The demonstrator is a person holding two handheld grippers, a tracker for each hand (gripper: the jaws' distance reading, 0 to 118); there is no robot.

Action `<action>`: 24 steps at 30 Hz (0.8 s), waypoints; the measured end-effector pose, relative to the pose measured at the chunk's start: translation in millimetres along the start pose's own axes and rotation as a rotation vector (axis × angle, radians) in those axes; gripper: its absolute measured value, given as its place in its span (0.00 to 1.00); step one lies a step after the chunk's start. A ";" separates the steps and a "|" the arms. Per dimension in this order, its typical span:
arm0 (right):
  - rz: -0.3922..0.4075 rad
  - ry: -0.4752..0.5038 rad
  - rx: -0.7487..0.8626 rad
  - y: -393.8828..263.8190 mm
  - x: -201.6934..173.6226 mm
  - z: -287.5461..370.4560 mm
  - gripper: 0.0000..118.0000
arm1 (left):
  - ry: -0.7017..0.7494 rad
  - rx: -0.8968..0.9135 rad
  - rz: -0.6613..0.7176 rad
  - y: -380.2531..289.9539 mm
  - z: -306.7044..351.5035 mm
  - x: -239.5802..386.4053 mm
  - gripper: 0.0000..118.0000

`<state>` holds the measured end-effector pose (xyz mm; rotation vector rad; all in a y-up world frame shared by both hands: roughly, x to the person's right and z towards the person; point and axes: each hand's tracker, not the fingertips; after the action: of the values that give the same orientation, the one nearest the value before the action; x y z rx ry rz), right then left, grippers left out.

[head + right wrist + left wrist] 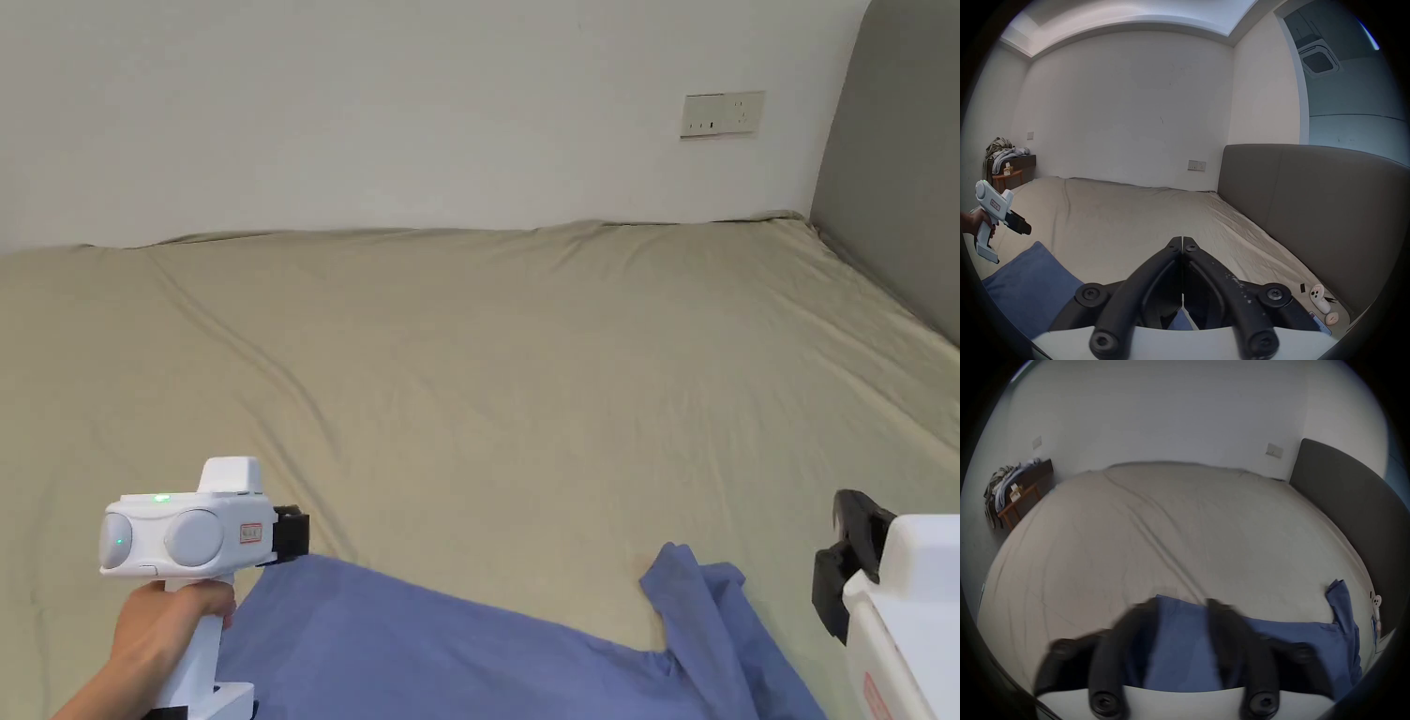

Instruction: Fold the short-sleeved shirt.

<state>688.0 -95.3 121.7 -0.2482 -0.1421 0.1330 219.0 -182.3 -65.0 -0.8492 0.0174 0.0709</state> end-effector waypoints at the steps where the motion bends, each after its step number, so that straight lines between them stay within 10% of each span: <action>1: -0.007 -0.004 -0.014 -3.2 0.4 -6.9 0.01 | -0.002 -0.050 -0.002 3.4 -15.0 -2.5 0.82; 7: -0.033 -0.029 -0.080 -23.9 5.2 -36.8 0.01 | 0.054 -0.144 -0.011 -8.5 -73.7 -3.9 0.84; 10: -0.042 -0.037 -0.117 -32.2 9.7 -43.4 0.01 | 0.043 -0.187 -0.015 -22.3 -88.7 1.8 0.33; 12: -0.049 -0.040 -0.147 -36.6 13.9 -46.8 0.01 | 0.078 -0.101 -0.060 -28.6 -78.8 9.7 0.29; 14: -0.055 -0.044 -0.190 -40.9 19.3 -49.2 0.01 | 0.013 -0.132 -0.058 -26.1 -76.6 10.1 0.03; 17: -0.064 -0.026 -0.312 -47.7 28.8 -60.0 0.04 | 0.023 -0.121 -0.053 -24.6 -64.8 11.3 0.02; 22: -0.122 0.070 -0.603 -77.9 41.2 -93.2 0.82 | -0.037 0.004 0.009 -21.8 -8.6 5.6 0.02; 24: -0.119 0.084 -0.674 -93.2 39.7 -105.2 0.92 | -0.056 0.030 0.014 -23.7 19.0 9.2 0.02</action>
<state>753.9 -203.7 49.3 -0.9144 -0.1138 -0.0491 229.7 -183.1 -35.1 -0.8170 -0.0286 0.1073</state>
